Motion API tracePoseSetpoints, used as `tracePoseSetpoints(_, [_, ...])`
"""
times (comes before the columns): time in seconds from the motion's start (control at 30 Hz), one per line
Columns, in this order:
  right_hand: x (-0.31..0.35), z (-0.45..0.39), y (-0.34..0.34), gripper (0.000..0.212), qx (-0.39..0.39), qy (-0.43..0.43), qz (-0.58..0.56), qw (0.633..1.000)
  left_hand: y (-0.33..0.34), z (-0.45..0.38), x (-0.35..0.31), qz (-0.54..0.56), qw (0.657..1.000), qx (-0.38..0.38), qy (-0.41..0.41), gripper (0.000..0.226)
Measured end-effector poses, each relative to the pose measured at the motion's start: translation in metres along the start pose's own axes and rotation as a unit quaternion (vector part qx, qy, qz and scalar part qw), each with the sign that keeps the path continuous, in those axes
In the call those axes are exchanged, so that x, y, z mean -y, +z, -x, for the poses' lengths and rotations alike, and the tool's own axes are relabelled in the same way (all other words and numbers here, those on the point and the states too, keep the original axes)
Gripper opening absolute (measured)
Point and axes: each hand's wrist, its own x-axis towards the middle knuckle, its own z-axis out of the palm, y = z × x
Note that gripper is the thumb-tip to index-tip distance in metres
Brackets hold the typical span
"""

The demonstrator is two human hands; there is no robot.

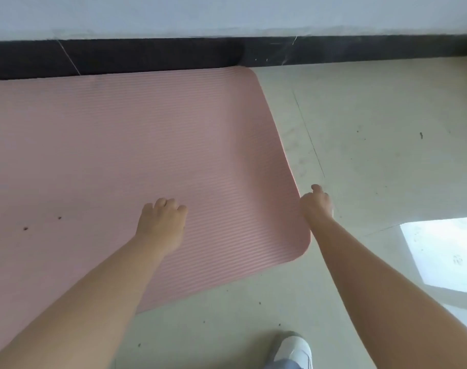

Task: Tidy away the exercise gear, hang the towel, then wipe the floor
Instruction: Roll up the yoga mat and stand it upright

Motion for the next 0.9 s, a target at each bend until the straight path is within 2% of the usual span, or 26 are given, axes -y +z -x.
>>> tracePoseSetpoints(0.1, [0.003,-0.04,0.02,0.047,-0.006,0.002,-0.04,0.999,0.031,-0.034,-0.008,-0.011,1.0,-0.024,0.008,0.03])
tracePoseSetpoints(0.23, [0.006,-0.055,0.033,0.05,0.049,-0.002,-0.058,0.997,0.043,-0.055,-0.007,0.005,0.999,-0.049,-0.001,0.031])
tracePoseSetpoints(0.3, [0.011,-0.046,0.034,0.04,0.042,-0.052,-0.039,0.997,0.038,-0.059,-0.007,0.046,0.997,-0.06,-0.024,0.032])
tracePoseSetpoints(0.4, [0.026,-0.016,0.032,0.031,0.034,-0.177,-0.047,0.983,0.021,-0.056,-0.012,0.153,0.982,-0.089,-0.067,0.032])
tracePoseSetpoints(0.5, [0.035,0.002,0.032,0.03,0.052,-0.299,0.032,0.952,0.011,-0.056,-0.012,0.264,0.946,-0.151,-0.113,0.033])
tracePoseSetpoints(0.57, [0.036,0.009,0.033,0.04,0.075,-0.345,0.076,0.933,0.009,-0.057,-0.008,0.354,0.909,-0.187,-0.113,0.033])
tracePoseSetpoints(0.67, [0.033,0.018,0.044,0.047,0.122,-0.374,0.106,0.913,0.0,-0.054,0.006,0.456,0.851,-0.238,-0.104,0.031])
tracePoseSetpoints(0.77, [0.031,0.03,0.062,0.049,0.157,-0.379,0.109,0.905,-0.01,-0.048,0.024,0.543,0.787,-0.262,-0.133,0.028])
tracePoseSetpoints(0.83, [0.031,0.037,0.078,0.049,0.145,-0.406,0.153,0.889,-0.007,-0.046,0.03,0.566,0.776,-0.25,-0.125,0.028])
tracePoseSetpoints(0.9, [0.031,0.044,0.095,0.049,0.145,-0.434,0.137,0.879,0.0,-0.042,0.029,0.541,0.797,-0.253,-0.086,0.025])
